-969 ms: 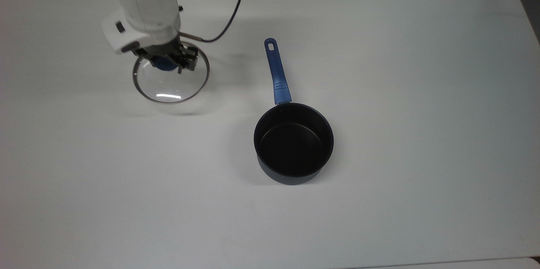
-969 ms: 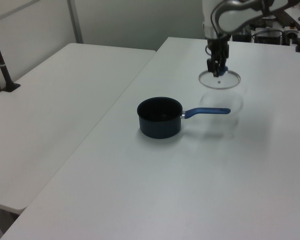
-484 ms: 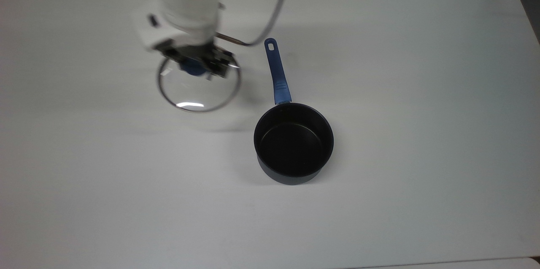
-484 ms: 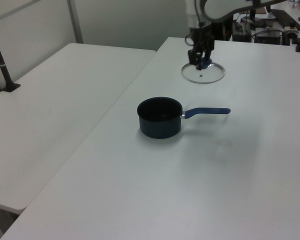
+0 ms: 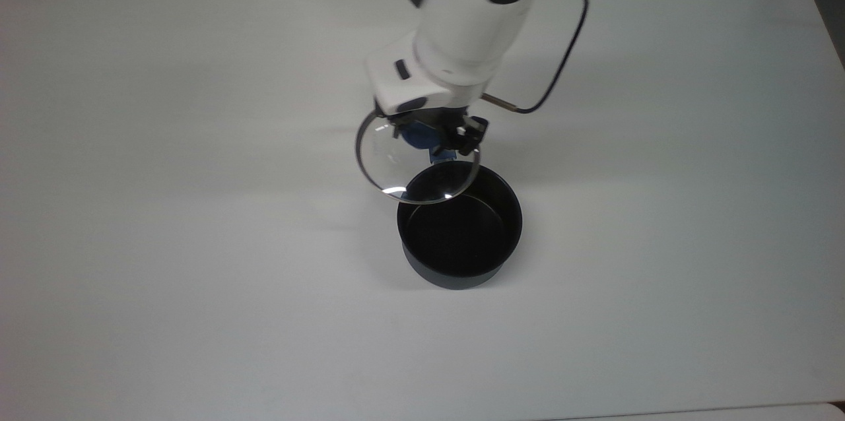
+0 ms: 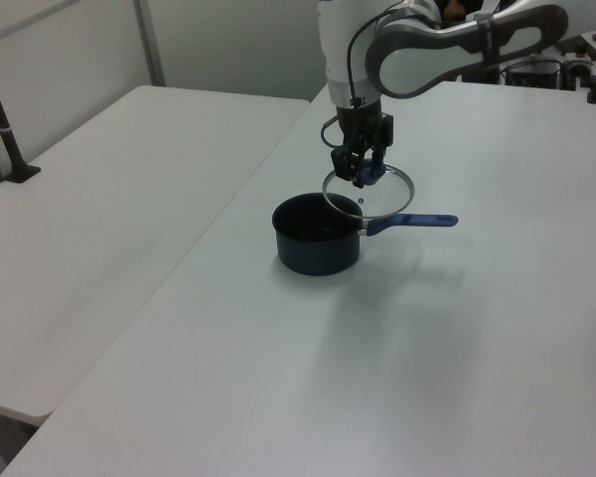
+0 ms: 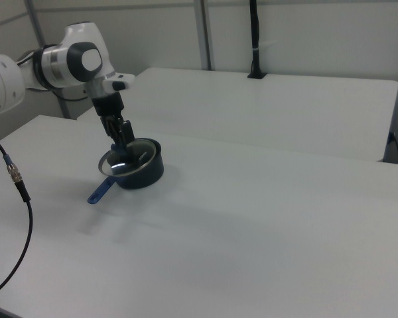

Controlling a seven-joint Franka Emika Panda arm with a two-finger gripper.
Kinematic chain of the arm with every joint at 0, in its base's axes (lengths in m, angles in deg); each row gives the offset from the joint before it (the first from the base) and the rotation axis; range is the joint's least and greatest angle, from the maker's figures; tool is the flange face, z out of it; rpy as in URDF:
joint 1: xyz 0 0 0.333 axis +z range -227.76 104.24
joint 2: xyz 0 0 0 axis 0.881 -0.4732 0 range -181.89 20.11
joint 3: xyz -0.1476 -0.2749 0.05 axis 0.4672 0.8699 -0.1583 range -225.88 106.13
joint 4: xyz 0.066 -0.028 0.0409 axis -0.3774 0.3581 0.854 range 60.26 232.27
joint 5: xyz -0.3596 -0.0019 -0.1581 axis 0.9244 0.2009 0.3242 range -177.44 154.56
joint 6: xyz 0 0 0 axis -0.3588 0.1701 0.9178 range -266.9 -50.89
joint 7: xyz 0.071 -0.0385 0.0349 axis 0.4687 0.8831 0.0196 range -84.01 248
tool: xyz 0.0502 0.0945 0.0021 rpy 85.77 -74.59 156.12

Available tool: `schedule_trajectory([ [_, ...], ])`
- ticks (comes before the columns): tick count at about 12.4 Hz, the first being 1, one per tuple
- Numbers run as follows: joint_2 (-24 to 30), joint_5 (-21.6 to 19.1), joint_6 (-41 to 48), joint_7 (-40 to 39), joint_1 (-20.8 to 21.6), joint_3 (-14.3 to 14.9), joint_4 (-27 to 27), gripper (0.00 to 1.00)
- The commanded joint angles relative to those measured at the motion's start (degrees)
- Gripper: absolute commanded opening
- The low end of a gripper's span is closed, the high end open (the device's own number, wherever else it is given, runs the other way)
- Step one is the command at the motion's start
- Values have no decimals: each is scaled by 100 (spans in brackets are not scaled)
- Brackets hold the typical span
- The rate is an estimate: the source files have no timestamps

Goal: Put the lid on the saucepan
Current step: 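Lower the glass lid onto the saucepan rim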

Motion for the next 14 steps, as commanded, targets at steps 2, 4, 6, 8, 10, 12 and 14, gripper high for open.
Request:
schedule_trajectory([
  [2, -224, 12, -346, 804, 224, 124, -337, 55],
  [4, -251, 12, -663, 1103, 224, 115, -337, 56],
  [6, -339, 3, -945, 1367, 224, 115, -390, 56],
  [8, -427, 3, -1033, 1551, 224, 106, -469, 57],
  [10, -497, 12, -1252, 1780, 233, 98, -496, 58],
  [12, -550, 3, -1402, 1869, 233, 89, -496, 58],
  [14, -576, 3, -1438, 1869, 233, 89, -504, 60],
])
